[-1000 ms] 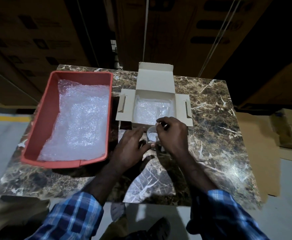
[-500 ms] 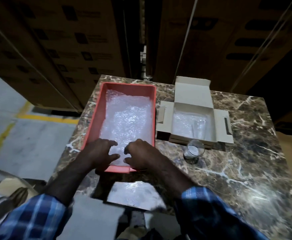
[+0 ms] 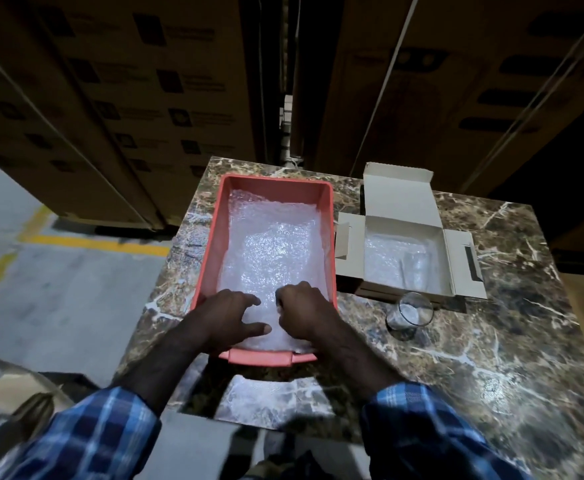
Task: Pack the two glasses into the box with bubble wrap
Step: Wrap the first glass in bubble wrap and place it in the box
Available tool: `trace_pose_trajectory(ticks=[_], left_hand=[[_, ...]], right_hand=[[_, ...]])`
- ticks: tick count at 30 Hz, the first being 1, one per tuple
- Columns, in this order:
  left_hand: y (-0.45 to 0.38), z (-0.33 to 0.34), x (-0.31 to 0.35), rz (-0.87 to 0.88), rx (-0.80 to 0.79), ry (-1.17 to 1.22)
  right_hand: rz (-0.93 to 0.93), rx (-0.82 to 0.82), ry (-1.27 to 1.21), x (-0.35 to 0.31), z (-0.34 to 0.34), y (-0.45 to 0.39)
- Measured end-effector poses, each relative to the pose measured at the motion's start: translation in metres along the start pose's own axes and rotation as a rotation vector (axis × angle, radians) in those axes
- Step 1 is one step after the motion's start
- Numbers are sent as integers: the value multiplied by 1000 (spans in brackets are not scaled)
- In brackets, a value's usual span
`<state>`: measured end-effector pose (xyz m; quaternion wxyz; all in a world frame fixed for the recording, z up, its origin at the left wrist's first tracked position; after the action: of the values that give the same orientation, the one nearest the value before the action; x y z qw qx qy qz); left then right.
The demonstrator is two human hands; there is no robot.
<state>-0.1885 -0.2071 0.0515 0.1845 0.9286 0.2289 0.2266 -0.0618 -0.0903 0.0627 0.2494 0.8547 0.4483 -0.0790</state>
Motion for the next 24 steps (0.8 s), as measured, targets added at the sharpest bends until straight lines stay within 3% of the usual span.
trace_pose_trajectory(ticks=[4,8,11,13,16,24], left_hand=[[3,-10,1,70,190,33],[4,-31,5,109,448,239],[0,-50,13,133,517,303],[-2,-63,20,160,558,312],[-4,-84,36,184,602,331],[-25,-140,118,279,713,532]], right_hand=[[15,150,-257,4,-17,-5],[-26,241,-529,7,-33,9],[-85,215,-432,7,-39,18],[-94,333,-341,11,-44,16],[-44,558,-414,22,-72,14],[23,736,-436,90,-170,39]])
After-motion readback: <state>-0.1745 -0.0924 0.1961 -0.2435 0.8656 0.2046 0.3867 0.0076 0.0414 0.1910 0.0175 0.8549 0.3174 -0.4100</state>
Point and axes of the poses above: each hand's wrist, its own y-axis away from the middle knuckle, its own z-axis out of the palm, x = y × z, the point moved 1 cm from there along -y, towards the middle knuckle, and after that the axes turned 3 degrees about x, right-handed, at the moved point
